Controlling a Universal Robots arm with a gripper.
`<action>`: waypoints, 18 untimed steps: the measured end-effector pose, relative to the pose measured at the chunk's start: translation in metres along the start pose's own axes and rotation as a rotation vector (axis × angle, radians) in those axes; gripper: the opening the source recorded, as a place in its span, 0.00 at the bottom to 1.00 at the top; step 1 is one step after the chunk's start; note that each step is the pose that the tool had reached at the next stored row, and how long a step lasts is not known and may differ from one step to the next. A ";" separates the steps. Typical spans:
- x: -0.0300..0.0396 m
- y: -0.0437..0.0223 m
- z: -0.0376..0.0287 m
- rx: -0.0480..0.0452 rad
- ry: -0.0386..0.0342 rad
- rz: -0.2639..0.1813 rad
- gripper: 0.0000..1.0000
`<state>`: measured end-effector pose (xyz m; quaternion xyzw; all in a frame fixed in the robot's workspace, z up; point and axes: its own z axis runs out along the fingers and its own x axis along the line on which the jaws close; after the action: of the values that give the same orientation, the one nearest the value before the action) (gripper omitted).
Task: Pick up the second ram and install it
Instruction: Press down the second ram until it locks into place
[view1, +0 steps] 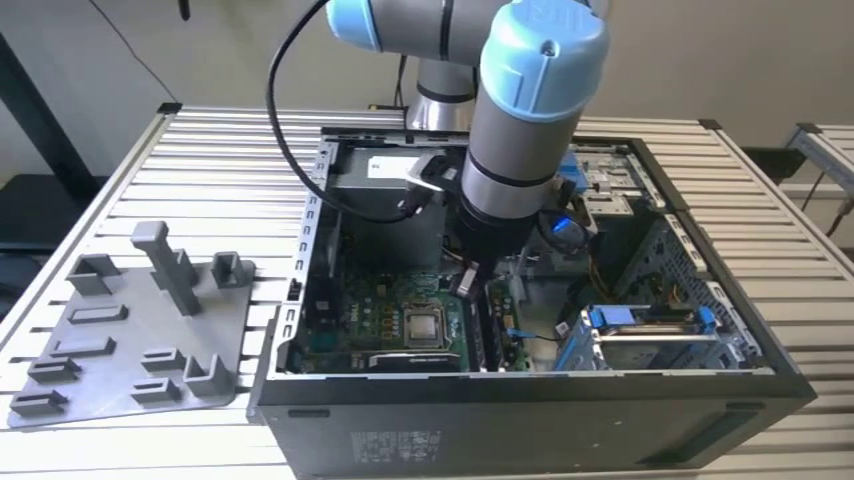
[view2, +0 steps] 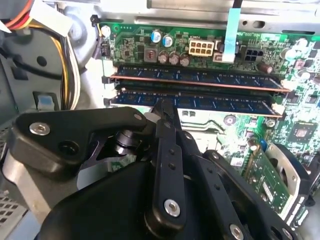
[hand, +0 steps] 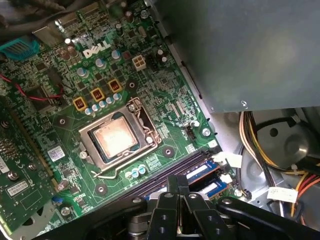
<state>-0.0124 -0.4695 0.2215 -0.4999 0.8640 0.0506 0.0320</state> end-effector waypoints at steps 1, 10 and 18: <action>0.0002 -0.0001 0.0018 0.0000 -0.0001 0.000 0.11; -0.0022 0.0011 -0.0185 -0.0022 -0.0006 0.000 0.11; -0.0042 0.0021 -0.0383 -0.0011 0.0012 0.000 0.11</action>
<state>-0.0124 -0.4693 0.2601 -0.4999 0.8640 0.0508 0.0312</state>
